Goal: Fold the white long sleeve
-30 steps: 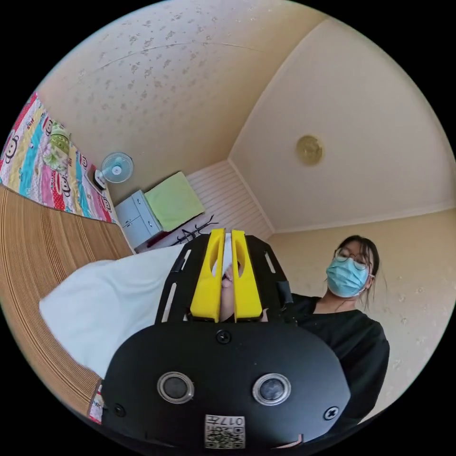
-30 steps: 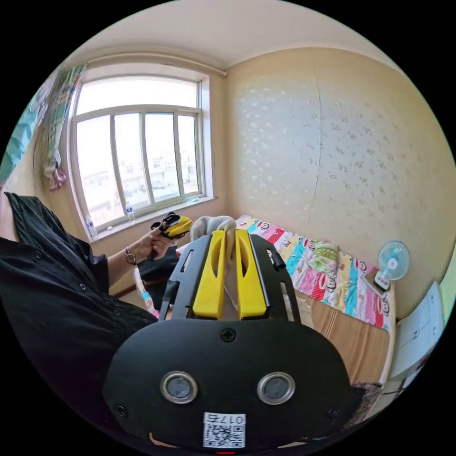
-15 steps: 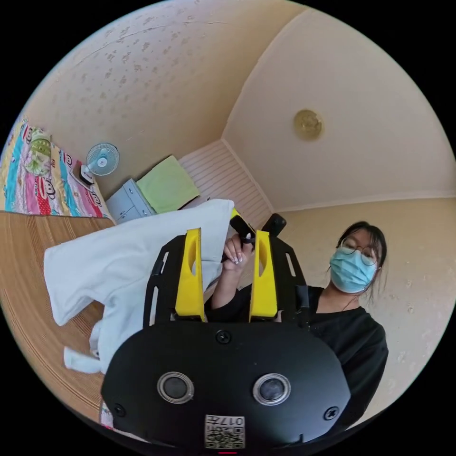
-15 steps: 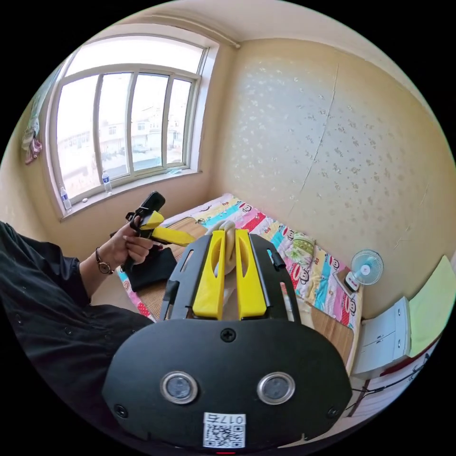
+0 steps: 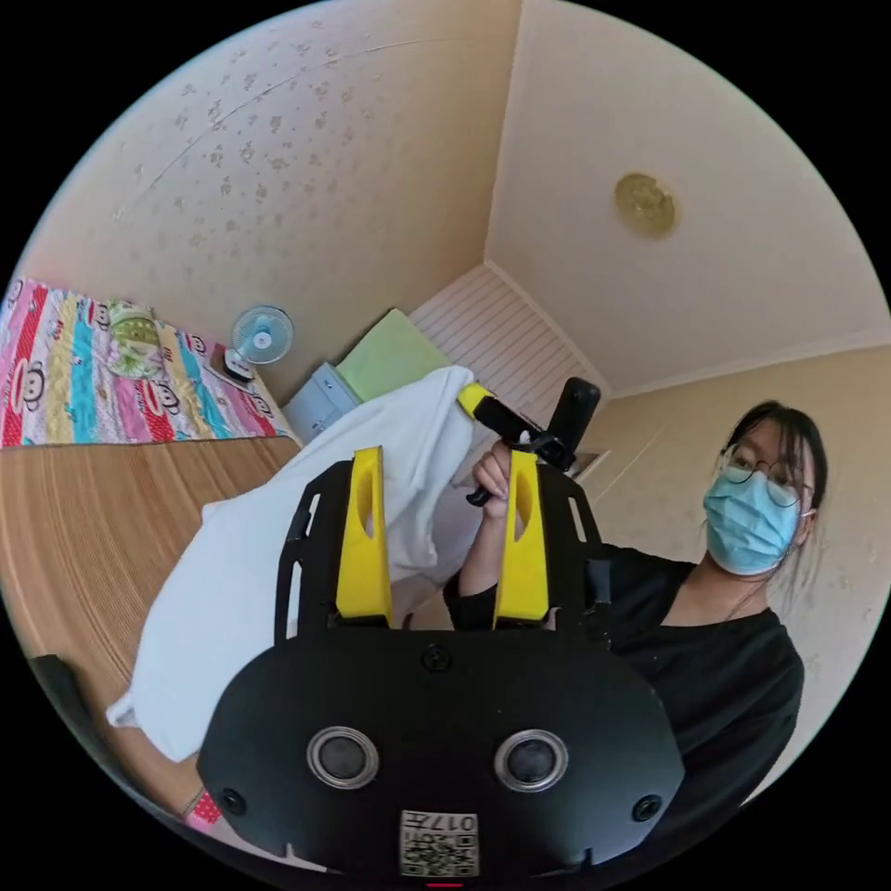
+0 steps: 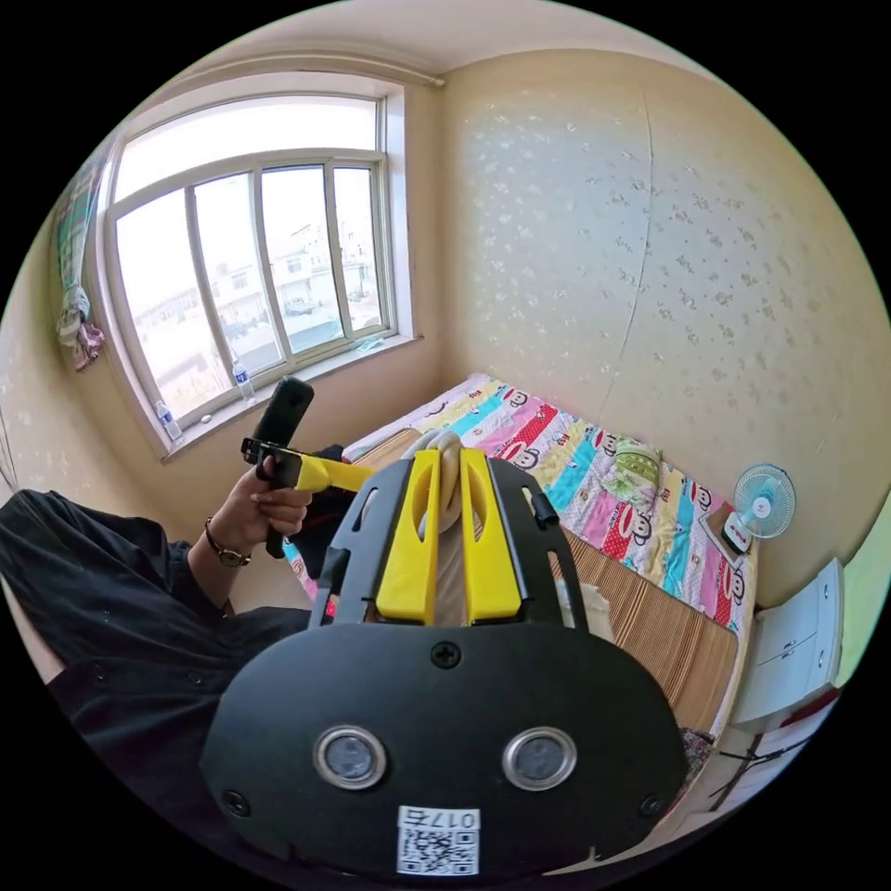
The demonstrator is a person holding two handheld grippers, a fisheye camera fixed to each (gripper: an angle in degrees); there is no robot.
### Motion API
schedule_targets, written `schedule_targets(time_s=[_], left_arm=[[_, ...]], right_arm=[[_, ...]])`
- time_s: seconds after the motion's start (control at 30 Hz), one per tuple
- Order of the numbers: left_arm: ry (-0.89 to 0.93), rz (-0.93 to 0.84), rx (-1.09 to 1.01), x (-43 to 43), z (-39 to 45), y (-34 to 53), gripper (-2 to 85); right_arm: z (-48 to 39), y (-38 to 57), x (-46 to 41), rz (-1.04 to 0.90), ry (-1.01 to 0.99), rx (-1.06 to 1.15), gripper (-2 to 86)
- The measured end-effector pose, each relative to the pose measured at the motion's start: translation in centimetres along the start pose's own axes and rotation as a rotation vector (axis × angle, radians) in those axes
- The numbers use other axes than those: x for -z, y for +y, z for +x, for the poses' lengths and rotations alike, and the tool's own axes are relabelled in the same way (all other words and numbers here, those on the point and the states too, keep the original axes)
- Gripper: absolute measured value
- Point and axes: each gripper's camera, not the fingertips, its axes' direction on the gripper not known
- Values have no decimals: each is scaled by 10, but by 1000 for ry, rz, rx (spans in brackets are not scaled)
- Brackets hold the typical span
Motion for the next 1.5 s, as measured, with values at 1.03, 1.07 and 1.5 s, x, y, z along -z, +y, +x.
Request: schedule_targets(time_s=[1.03,1.07,1.5], left_arm=[[-97,158,-372,3,145,23,39],[-116,172,-367,12,148,24,34],[-459,84,-170,102,121,112,0]], right_arm=[[113,213,-158,-104,-487,-215,144],[112,204,-164,-116,-487,-215,100],[81,147,-32,13,-212,-165,17]])
